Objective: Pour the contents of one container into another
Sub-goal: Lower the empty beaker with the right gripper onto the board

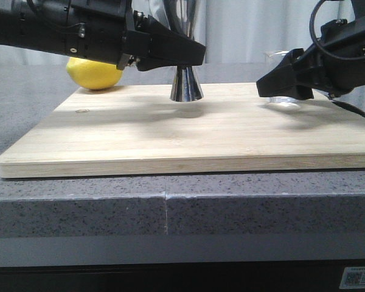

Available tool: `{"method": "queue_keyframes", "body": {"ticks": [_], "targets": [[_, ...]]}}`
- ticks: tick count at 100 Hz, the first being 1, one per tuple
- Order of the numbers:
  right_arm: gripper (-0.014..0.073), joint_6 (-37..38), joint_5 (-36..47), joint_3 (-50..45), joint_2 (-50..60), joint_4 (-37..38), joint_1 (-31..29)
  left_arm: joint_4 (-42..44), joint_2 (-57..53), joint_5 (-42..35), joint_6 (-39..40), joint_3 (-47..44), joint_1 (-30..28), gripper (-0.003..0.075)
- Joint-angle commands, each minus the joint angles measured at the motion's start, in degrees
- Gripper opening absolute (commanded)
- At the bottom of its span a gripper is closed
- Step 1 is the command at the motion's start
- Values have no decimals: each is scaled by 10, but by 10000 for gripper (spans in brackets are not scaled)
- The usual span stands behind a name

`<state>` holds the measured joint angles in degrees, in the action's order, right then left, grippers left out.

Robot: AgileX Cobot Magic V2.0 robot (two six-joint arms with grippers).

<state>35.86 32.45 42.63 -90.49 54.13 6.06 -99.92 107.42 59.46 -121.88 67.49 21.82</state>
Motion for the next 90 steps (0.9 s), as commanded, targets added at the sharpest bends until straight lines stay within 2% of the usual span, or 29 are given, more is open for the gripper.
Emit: {"method": "queue_keyframes", "body": {"ticks": [1,20,37,61,90], "targets": [[260,-9,39,21,14,-17,-4,-41,-26,36,1,17,5,8],[269,-10,35,21,14,-17,-4,-41,-26,36,1,17,5,7],[349,-10,7,21,14,-17,-4,-41,-26,36,1,17,5,8],[351,-10,3,21,14,-17,-4,-41,-26,36,1,17,5,7],[412,-10,3,21,14,-17,-4,-41,-26,36,1,17,5,8]]}}
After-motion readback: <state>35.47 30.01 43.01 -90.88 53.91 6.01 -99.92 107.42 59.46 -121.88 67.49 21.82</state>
